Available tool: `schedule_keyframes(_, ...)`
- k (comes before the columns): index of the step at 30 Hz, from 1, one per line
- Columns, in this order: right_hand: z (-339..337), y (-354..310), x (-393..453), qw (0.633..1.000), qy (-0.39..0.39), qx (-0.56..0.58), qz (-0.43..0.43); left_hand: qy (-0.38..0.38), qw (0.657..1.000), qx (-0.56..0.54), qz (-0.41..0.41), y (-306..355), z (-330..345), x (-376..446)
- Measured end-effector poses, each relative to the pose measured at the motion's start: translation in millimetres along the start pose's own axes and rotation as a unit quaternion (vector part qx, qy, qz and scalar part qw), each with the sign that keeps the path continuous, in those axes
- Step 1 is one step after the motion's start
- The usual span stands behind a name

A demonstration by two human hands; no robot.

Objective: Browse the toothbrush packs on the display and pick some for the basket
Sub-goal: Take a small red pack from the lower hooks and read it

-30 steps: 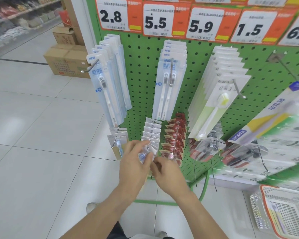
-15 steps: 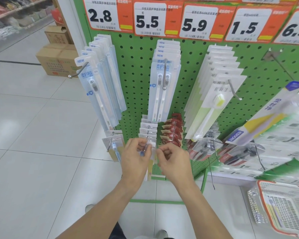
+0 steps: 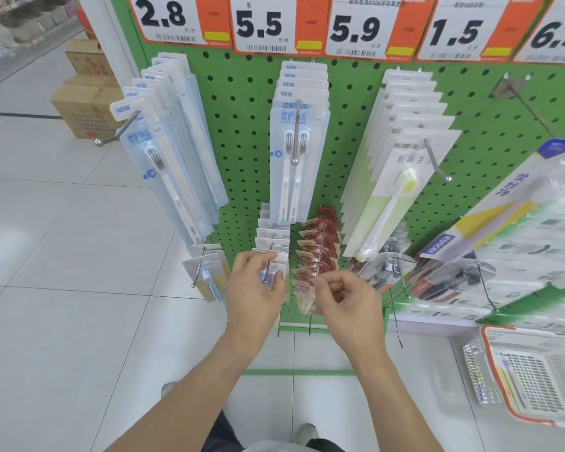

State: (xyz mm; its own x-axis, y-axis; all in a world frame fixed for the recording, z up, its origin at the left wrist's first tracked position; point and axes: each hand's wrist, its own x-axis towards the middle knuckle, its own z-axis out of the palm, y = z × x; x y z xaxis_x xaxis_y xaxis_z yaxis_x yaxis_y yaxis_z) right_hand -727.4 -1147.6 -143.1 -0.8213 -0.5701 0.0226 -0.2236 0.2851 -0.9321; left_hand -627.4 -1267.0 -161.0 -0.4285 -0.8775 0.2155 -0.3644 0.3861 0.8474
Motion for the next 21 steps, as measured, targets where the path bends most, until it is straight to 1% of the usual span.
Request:
schedule_keyframes(2,-2.5,4.5,1.7,1.0,0.018,-0.019,-0.011,-0.002,1.0,-0.001,-0.001,3.4,-3.2,-3.1)
schedule_keyframes(4,-4.4,9.9,3.6,0.999,0.03,-0.031,-0.018,0.012,1.0,0.014,0.019,7.5,-6.9,-8.2)
schedule_keyframes(6,-5.4,17.4,4.6,0.999,0.029,-0.04,-0.022,0.041,0.996,0.027,0.074,12.3,-10.5,-13.8)
schedule_keyframes(9,-4.1,29.9,7.2,0.997,0.014,-0.069,-0.043,0.074,0.977,0.02,0.197,22.0,-14.0,-20.4)
schedule_keyframes(11,-1.8,35.8,10.5,0.994,-0.004,-0.086,-0.062,0.074,0.972,0.0,0.222,31.6,-14.3,-24.5)
schedule_keyframes(13,0.9,38.8,12.9,0.993,-0.016,-0.09,-0.069,0.043,0.978,-0.027,0.203,39.5,-14.0,-31.1)
schedule_keyframes(14,2.6,40.1,14.0,0.994,-0.019,-0.088,-0.067,0.011,0.982,-0.032,0.187,41.0,-13.9,-35.9)
schedule_keyframes(15,4.8,42.0,15.1,0.994,-0.022,-0.086,-0.065,-0.036,0.985,-0.025,0.165,40.3,-13.4,-41.1)
schedule_keyframes(16,6.9,44.1,15.8,0.994,-0.023,-0.086,-0.062,-0.1,0.986,-0.01,0.132,37.7,-12.3,-46.9)
schedule_keyframes(18,9.7,48.3,17.3,0.994,-0.017,-0.087,-0.059,-0.224,0.973,0.019,0.047,28.3,-6.9,-59.1)
schedule_keyframes(19,9.6,49.5,18.4,0.995,-0.016,-0.083,-0.059,-0.254,0.967,0.035,0.014,21.6,-3.9,-64.6)
schedule_keyframes(21,6.7,49.6,20.4,0.995,-0.028,-0.072,-0.057,-0.277,0.958,0.071,-0.036,9.6,0.1,-71.6)
